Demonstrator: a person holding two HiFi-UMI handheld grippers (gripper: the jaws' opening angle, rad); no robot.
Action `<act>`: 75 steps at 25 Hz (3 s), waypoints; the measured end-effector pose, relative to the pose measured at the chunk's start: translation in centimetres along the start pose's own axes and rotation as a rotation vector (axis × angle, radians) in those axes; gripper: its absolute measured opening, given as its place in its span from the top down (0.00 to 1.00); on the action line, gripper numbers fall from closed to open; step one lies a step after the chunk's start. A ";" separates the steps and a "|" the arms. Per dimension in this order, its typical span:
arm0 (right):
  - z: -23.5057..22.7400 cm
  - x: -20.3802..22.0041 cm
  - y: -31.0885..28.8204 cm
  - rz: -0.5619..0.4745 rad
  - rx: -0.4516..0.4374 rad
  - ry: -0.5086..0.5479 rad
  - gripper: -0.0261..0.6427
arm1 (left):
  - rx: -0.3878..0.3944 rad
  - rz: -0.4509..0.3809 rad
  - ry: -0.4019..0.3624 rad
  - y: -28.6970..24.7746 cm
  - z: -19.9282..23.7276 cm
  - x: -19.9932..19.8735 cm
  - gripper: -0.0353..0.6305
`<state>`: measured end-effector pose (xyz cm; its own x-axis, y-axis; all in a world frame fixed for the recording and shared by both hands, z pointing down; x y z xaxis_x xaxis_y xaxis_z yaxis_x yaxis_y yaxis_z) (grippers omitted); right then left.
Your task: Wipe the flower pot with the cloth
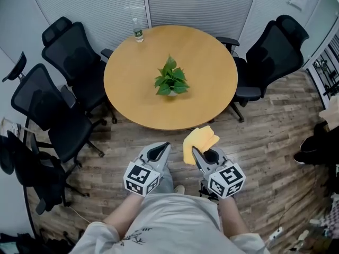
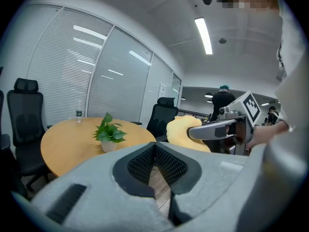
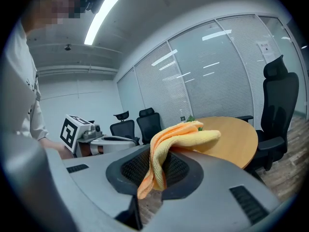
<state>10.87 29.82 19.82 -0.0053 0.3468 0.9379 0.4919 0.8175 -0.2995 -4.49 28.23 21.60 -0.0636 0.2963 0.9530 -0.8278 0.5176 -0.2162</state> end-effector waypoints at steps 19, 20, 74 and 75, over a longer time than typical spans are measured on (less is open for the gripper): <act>-5.2 -6.2 -12.6 0.002 0.089 -0.020 0.88 | 0.100 0.011 -0.002 -6.9 13.2 -4.9 0.93; -5.4 -6.5 -13.2 0.001 0.095 -0.019 0.88 | 0.104 0.010 -0.003 -7.0 13.9 -5.2 0.93; -16.5 -5.0 -24.9 0.160 0.102 0.014 0.88 | 0.009 0.088 0.102 -13.5 23.7 -0.7 0.93; -16.7 -4.5 -25.1 0.168 0.109 0.012 0.88 | 0.003 0.095 0.107 -13.5 24.1 -0.2 0.93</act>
<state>13.10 0.06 26.03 0.0792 0.4774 0.8751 0.3877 0.7940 -0.4683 -6.74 1.91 29.47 -0.0819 0.4274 0.9003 -0.8228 0.4808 -0.3031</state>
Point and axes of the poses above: the fingertips, and each gripper's own axes: y backward along the fingers, z to its left, x out of its underside, the point moved 5 cm from there along y, backward along the fingers, and after that the axes turned 12 degrees about x, right-handed, at the moved point
